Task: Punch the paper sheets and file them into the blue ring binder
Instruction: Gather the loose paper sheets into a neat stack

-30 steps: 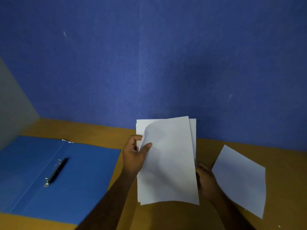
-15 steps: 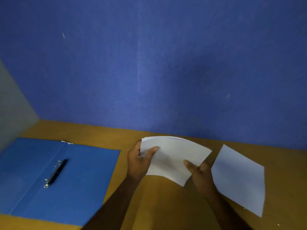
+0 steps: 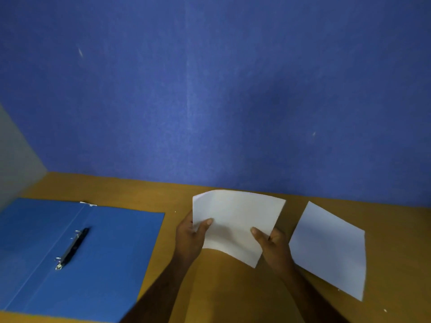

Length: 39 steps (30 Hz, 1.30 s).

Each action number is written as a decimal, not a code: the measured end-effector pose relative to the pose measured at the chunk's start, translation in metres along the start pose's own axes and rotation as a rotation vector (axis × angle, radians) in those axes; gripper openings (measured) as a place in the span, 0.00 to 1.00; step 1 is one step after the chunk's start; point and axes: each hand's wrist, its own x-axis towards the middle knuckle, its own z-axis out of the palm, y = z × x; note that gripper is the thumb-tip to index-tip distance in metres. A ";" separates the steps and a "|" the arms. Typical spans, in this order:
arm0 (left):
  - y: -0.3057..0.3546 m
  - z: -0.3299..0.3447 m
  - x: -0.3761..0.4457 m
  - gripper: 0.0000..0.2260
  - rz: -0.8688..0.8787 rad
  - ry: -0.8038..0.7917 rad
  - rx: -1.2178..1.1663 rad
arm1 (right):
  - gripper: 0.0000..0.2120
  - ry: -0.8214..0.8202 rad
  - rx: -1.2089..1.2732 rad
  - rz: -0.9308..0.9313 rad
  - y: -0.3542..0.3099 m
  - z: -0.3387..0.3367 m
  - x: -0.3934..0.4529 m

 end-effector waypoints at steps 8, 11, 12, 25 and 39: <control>-0.001 -0.003 0.009 0.13 -0.039 0.117 0.019 | 0.28 0.124 -0.981 0.012 0.059 -0.067 -0.009; -0.009 -0.003 0.008 0.14 -0.075 0.130 0.028 | 0.37 -0.079 -1.337 0.226 0.086 -0.095 -0.014; -0.012 -0.002 0.007 0.15 -0.086 0.133 0.034 | 0.38 -0.110 -1.389 0.272 0.091 -0.101 -0.017; -0.039 -0.003 0.007 0.41 -0.031 0.074 0.132 | 0.34 -0.109 -1.440 0.212 0.092 -0.120 -0.018; -0.027 0.001 0.005 0.19 0.029 0.068 0.222 | 0.38 -0.112 -1.554 0.266 0.110 -0.139 -0.014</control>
